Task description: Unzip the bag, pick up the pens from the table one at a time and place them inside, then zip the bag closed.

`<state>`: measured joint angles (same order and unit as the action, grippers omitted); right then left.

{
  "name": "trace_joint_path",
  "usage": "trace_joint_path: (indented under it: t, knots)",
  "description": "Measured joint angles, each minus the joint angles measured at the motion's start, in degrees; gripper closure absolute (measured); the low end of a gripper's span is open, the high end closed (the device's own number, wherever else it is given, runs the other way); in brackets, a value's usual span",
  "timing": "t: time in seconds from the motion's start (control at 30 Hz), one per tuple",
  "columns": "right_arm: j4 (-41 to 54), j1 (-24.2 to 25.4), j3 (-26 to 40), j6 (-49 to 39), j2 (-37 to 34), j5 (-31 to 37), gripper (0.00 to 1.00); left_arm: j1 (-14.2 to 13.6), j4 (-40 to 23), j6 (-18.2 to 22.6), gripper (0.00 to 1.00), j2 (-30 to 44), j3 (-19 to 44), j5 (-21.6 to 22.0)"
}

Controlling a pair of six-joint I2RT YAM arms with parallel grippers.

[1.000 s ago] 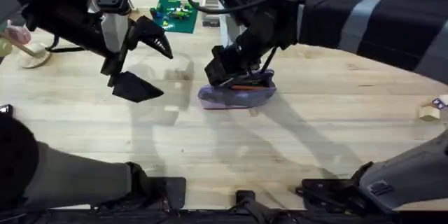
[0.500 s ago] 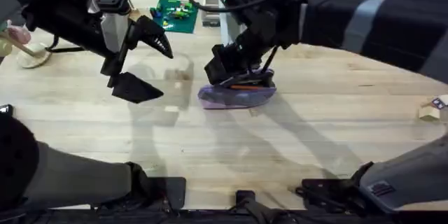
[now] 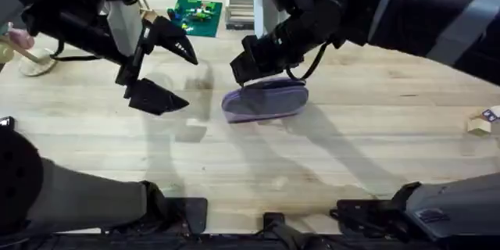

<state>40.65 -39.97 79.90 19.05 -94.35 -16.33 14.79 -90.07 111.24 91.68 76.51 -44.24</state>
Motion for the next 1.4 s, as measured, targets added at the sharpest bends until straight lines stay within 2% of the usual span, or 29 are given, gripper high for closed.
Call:
trace_joint_path:
  t: [0.2, 0.5, 0.6, 0.9, 1.17, 1.2, 1.23, 1.3, 1.4]
  knots:
    - [-0.15, 0.00, 0.00, -0.15, 0.00, -0.01, 0.971, 0.00, -0.19, -2.28, 0.035, 0.76, 0.00, -1.35]
    - [-0.23, 0.00, 0.00, -0.20, -0.01, -0.01, 0.971, -0.63, -0.06, -3.30, 0.024, 6.70, -2.56, -5.55]
    - [-0.25, 0.00, 0.00, -0.20, 0.00, -0.01, 0.971, -2.43, 0.50, -3.49, 0.024, 8.30, -2.64, -6.05]
    - [-0.30, 0.00, 0.00, -0.20, 0.00, -0.01, 0.971, -10.10, 6.23, -3.71, 0.023, 15.37, -2.64, -7.04]
    - [-0.38, 0.00, 0.00, -0.20, 0.00, -0.01, 0.971, -13.57, 7.89, -3.77, 0.037, 19.06, -2.67, -7.65]
    - [-0.37, 0.00, 0.00, -0.20, 0.00, -0.01, 0.971, -13.96, 8.21, -3.85, 0.061, 19.06, -2.69, -7.74]
    - [-0.38, 0.00, 0.00, -0.20, 0.00, -0.01, 0.971, -14.30, 8.33, -3.98, 0.155, 19.06, -2.69, -7.96]
    - [-0.38, 0.00, 0.00, -0.20, 0.00, -0.01, 0.971, -14.84, 8.77, -4.15, 0.386, 19.06, -2.69, -8.38]
    - [-0.32, 0.00, 0.00, -0.20, 0.00, -0.03, 0.972, -15.26, 9.79, -4.09, 0.803, 19.06, -2.70, -8.78]
